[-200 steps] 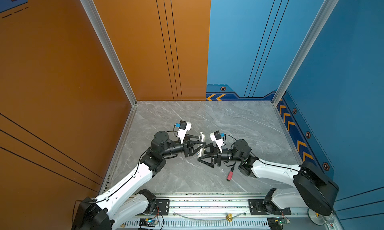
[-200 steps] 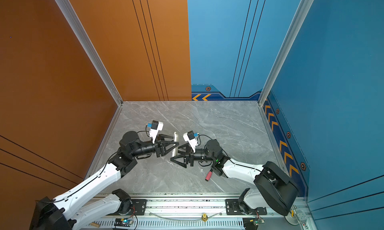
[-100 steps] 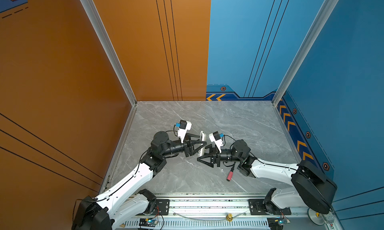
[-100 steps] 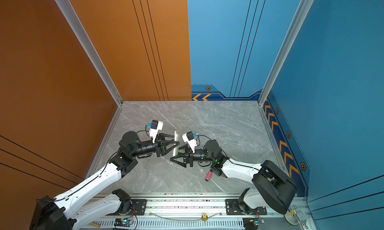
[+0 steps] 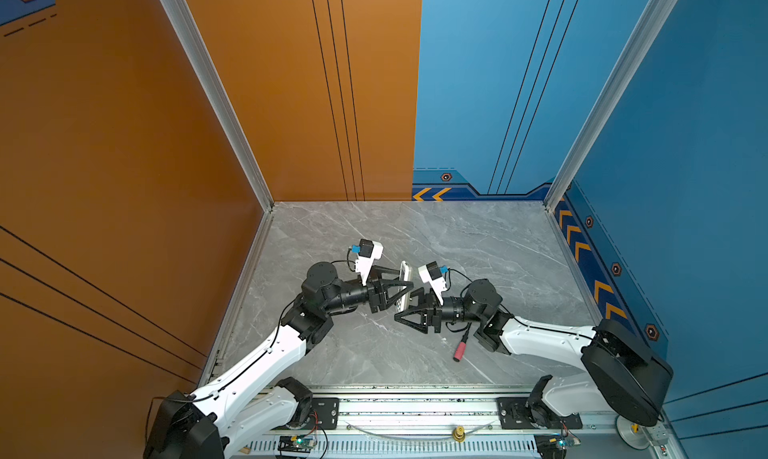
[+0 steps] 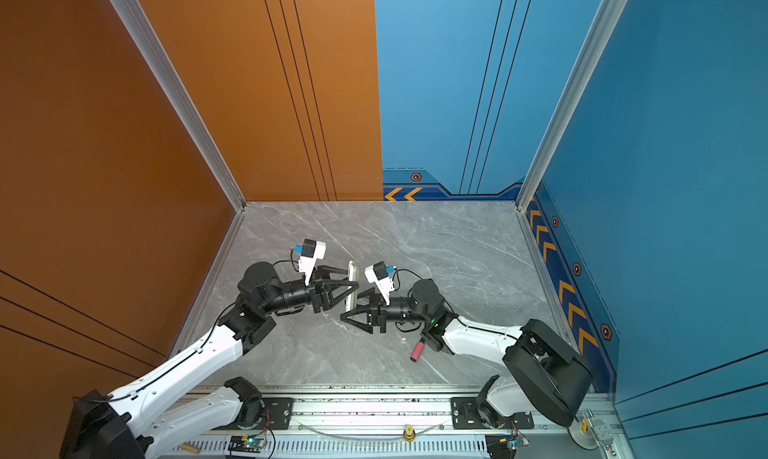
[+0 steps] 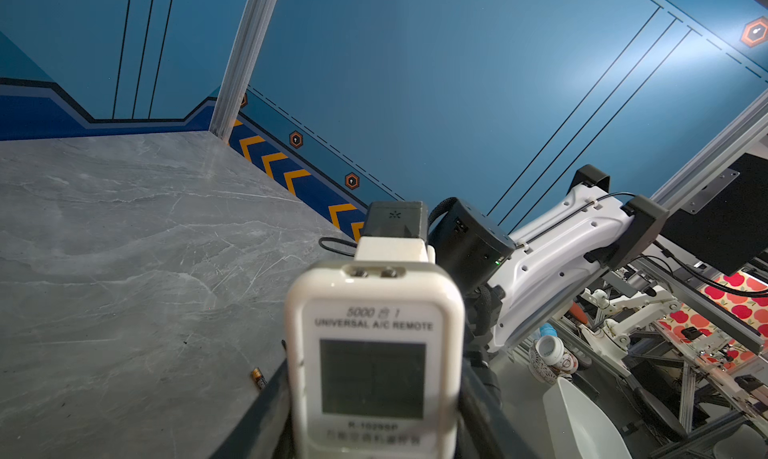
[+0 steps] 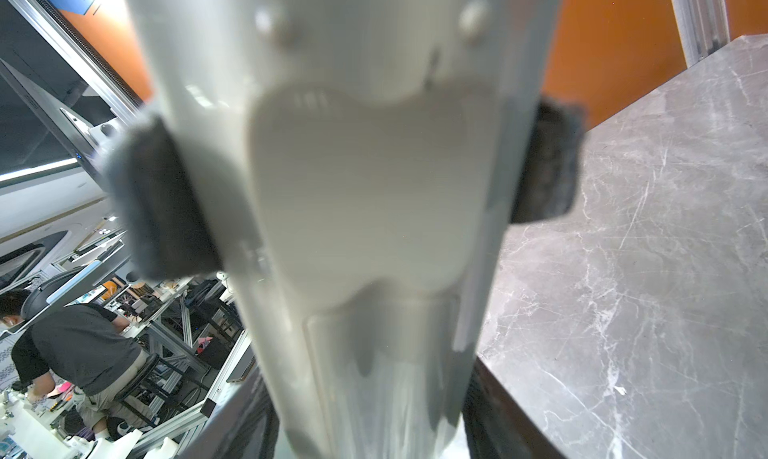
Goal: Load the batteries into the remote control
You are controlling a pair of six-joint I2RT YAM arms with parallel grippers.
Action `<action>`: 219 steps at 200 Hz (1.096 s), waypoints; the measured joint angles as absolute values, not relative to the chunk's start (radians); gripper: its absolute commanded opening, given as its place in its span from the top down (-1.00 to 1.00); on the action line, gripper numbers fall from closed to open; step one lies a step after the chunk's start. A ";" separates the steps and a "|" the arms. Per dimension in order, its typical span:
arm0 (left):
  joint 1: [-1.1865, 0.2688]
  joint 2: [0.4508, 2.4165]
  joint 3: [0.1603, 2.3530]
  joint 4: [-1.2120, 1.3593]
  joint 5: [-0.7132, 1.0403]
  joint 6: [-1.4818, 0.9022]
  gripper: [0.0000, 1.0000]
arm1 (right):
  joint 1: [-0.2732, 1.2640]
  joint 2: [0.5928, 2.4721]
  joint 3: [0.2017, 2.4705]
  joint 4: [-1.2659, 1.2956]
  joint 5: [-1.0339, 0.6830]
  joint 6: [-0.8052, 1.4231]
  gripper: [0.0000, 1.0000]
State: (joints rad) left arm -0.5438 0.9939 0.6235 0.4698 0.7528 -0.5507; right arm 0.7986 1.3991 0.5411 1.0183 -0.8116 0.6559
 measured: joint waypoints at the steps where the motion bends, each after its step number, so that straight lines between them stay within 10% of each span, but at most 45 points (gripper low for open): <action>1: -0.544 0.994 0.624 0.470 0.753 -0.551 0.76 | 0.799 1.399 0.541 1.018 -0.812 0.656 -0.23; 97: -0.543 0.992 0.623 0.484 0.748 -0.584 0.71 | 0.786 1.414 0.528 1.091 -0.817 0.701 0.47; 219: -0.532 0.993 0.623 0.455 0.694 -0.555 -0.96 | 0.782 1.351 0.532 0.889 -0.764 0.606 1.00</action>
State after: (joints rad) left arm -0.5323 0.9928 0.6228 0.4553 0.6945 -0.5549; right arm 0.7822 1.3514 0.5323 0.8886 -0.7639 0.6060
